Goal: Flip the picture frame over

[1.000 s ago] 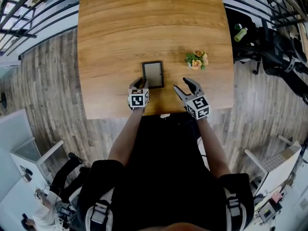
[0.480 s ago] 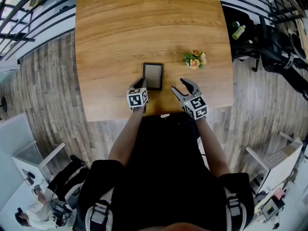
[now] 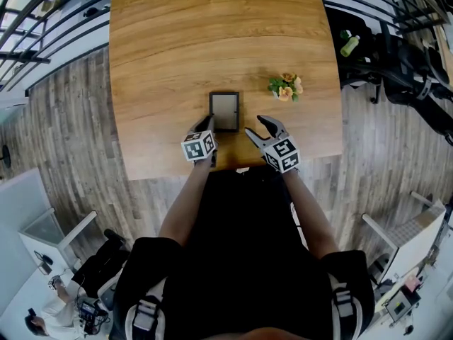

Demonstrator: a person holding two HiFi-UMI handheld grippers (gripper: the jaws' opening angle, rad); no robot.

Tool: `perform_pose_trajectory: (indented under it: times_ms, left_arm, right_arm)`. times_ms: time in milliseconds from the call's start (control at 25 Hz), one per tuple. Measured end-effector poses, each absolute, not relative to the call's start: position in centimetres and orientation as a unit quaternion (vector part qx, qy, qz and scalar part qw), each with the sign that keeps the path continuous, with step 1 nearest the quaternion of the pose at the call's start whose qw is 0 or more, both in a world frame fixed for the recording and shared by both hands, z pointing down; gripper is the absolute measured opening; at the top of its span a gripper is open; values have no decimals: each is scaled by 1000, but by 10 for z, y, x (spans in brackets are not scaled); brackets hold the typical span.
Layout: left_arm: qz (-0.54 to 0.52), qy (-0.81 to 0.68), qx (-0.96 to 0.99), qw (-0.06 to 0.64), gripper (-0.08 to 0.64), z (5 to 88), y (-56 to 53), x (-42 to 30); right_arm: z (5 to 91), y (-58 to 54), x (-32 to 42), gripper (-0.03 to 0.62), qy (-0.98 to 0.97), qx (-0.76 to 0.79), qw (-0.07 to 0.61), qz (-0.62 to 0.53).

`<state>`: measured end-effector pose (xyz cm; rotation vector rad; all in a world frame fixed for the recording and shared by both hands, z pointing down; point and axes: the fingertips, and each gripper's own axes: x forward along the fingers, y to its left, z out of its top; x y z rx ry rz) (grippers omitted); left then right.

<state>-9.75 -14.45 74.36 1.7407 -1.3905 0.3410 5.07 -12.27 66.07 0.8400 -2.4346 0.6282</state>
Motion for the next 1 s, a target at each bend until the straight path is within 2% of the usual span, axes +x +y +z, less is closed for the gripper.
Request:
perform_pose_trajectory:
  times_ms: [320,640,880,1000]
  left_arm:
    - [87,-557,706,429,58,714,-147,-98]
    - [61,-555,717,418,58,689,-153,-94]
    - [50,-554,722,411,58,678,-150,-92]
    - [54,-553,724,408,58,678,-148,-89]
  right_arm:
    - [677,-123,42,236,-883,300,232,278]
    - [687,-120,34,212,-869,286,194,354]
    - [688,-115,28,204,-852,267,140,429]
    - [687,-114,25,174,-851,261,134,435]
